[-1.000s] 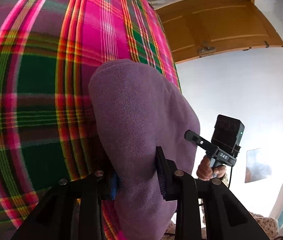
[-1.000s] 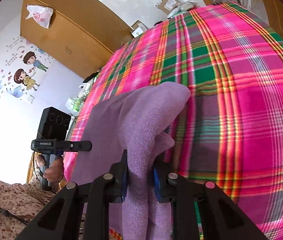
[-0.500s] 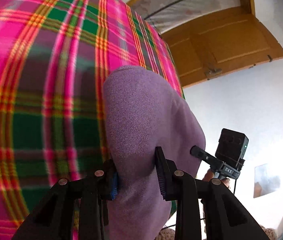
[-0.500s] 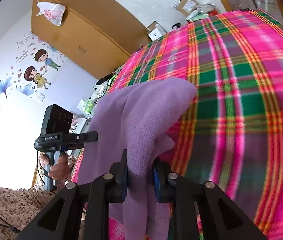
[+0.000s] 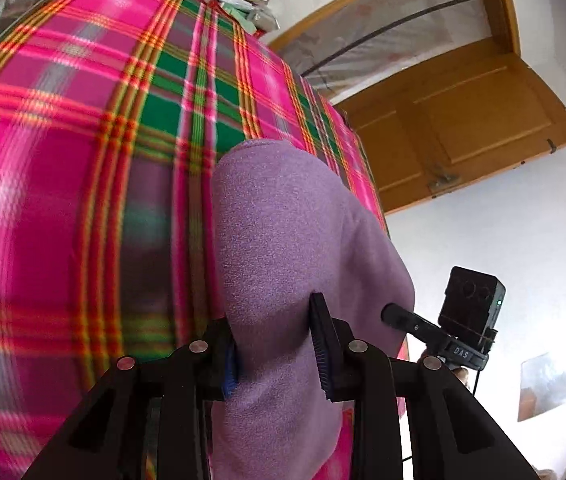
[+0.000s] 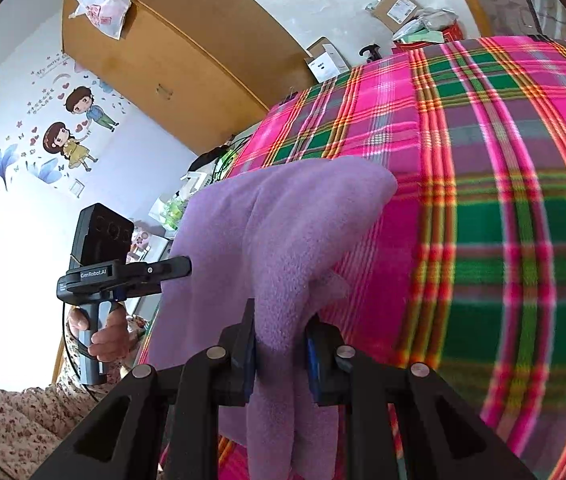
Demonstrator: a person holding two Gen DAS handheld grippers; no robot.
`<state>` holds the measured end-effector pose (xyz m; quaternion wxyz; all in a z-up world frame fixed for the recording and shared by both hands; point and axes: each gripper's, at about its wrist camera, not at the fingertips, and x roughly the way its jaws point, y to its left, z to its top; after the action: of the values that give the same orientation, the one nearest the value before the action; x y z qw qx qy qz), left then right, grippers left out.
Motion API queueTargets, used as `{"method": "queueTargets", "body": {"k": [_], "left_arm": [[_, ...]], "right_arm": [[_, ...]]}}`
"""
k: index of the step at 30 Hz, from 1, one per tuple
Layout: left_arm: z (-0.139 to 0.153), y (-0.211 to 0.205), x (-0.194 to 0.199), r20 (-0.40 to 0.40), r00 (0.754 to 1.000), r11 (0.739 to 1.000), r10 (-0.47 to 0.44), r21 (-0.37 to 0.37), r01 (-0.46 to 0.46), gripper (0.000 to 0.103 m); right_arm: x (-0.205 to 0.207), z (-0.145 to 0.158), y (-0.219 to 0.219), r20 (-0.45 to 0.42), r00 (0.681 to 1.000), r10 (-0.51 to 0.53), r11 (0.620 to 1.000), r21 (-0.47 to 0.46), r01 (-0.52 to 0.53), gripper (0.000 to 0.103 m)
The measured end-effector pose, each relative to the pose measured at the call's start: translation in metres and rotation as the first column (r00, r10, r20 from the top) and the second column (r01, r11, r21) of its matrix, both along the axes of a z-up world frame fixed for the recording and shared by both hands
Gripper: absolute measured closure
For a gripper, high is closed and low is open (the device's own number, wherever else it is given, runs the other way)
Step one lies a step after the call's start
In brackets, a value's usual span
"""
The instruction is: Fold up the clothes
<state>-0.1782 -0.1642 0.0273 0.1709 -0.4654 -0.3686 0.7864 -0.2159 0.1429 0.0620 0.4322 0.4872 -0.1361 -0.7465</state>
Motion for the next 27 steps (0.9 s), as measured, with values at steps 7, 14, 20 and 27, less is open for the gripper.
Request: {"method": "queueTargets", "body": {"k": [7,14,20,27], "left_arm": [[-0.009,-0.024,-0.027,0.004,1.000,0.999,0.021,-0.025,-0.021,0.071],[0.000,-0.044,-0.063,-0.027,0.999,0.998,0.028,-0.047,-0.029,0.071],[-0.001,-0.052,-0.087,-0.035,0.999,0.996,0.030,-0.085,-0.033,0.071],[-0.017,-0.064,-0.103,-0.021,0.999,0.996,0.030,-0.079,-0.032,0.071]], "right_arm": [[-0.030,0.000,-0.034,-0.023,1.000,0.004,1.000,0.028,-0.004,0.083],[-0.059,0.002,-0.058,-0.046,0.999,-0.020,1.000,0.020,0.021,0.083],[-0.075,-0.004,-0.071,-0.040,0.999,-0.034,0.999,0.030,0.035,0.083],[-0.087,-0.019,-0.074,-0.046,0.998,-0.051,0.997,0.061,0.053,0.083]]}}
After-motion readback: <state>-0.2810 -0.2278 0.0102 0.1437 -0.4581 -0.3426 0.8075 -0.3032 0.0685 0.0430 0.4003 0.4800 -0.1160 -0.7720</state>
